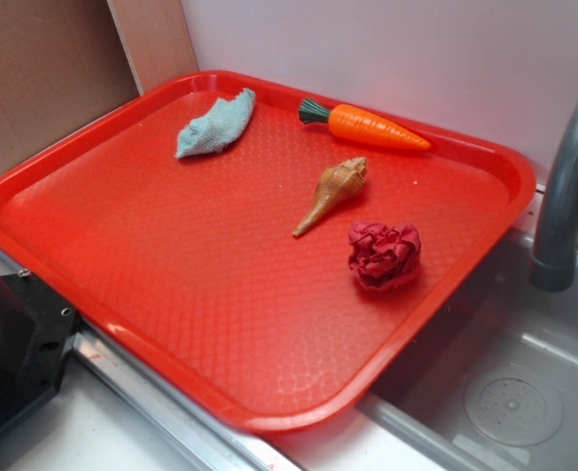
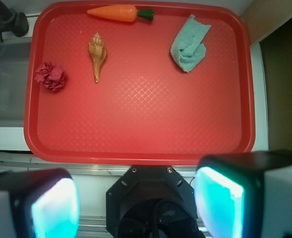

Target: Grab the shell.

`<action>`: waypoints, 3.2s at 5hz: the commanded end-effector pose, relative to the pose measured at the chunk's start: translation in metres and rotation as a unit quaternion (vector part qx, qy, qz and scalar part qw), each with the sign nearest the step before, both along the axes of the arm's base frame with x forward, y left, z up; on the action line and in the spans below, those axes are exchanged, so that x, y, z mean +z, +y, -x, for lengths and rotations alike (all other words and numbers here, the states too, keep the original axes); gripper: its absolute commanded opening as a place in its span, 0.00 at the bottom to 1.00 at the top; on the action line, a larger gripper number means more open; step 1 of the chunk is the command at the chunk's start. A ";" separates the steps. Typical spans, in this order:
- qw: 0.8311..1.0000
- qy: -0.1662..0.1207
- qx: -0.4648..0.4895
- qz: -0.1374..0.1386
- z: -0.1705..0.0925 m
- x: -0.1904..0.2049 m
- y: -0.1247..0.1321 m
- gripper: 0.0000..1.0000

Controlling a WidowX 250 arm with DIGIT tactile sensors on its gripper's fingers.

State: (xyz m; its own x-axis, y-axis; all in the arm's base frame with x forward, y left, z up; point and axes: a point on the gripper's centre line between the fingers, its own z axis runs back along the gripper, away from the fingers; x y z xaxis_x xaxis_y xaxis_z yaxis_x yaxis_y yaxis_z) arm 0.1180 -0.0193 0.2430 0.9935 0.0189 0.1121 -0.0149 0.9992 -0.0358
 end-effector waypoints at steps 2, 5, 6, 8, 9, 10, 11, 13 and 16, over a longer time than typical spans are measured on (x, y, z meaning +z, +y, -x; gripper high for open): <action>1.000 -0.007 0.020 0.003 -0.008 -0.005 0.001 1.00; 0.982 -0.089 0.159 0.043 -0.083 -0.065 -0.020 1.00; 0.978 -0.093 0.185 0.038 -0.107 -0.091 -0.029 1.00; 0.977 -0.101 0.187 0.023 -0.147 -0.141 -0.039 1.00; 0.978 -0.097 0.186 0.004 -0.161 -0.165 -0.047 1.00; 0.979 -0.094 0.182 -0.021 -0.175 -0.192 -0.055 1.00; 0.981 -0.092 0.168 -0.032 -0.182 -0.204 -0.058 1.00; 0.980 -0.091 0.173 -0.038 -0.195 -0.211 -0.058 0.00; 0.995 -0.010 0.091 -0.028 -0.180 -0.132 -0.031 0.00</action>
